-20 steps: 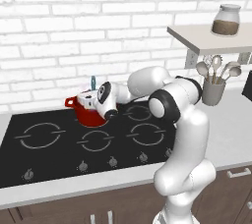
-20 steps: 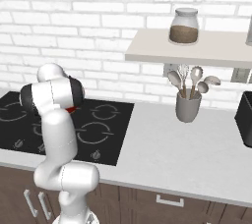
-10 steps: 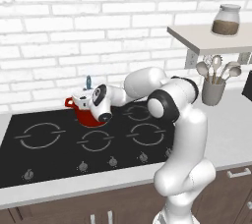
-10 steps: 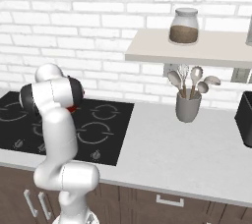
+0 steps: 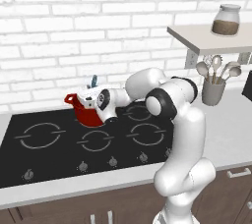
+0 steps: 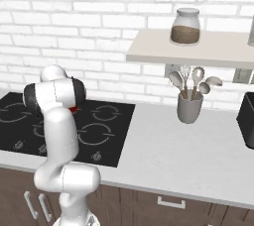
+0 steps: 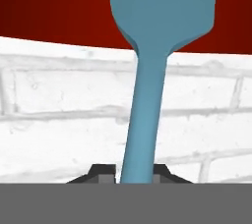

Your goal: Put the lime and lime in the pot. Retrieve the spatula and lightly stir the vegetables in the pot.

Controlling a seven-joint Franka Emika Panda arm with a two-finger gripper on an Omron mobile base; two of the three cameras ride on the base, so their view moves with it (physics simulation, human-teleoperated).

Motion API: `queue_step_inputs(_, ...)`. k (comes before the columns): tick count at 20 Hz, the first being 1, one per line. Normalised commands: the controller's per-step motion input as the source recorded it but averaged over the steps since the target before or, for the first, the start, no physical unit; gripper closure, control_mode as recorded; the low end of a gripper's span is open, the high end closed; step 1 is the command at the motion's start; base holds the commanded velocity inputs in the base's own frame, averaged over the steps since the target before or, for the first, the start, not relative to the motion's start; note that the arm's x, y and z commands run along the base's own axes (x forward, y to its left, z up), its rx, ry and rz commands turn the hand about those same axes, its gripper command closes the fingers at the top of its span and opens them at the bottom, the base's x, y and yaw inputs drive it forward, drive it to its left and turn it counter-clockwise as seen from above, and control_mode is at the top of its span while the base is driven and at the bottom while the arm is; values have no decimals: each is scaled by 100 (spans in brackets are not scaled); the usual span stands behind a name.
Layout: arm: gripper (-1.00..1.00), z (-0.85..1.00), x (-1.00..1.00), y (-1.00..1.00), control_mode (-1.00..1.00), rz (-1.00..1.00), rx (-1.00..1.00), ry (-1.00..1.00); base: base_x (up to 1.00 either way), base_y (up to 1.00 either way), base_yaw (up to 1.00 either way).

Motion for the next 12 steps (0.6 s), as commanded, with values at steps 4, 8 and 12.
queue_step_inputs(4, 100, -2, -44, -77, -100, 1, 0, -3, 0, 0, 0)
queue_step_inputs(8, 100, 2, -58, -32, -100, 0, -2, 13, 0, 0, 0)
queue_step_inputs(12, 100, 37, -16, 5, -100, 0, -21, 33, 0, 0, 0)
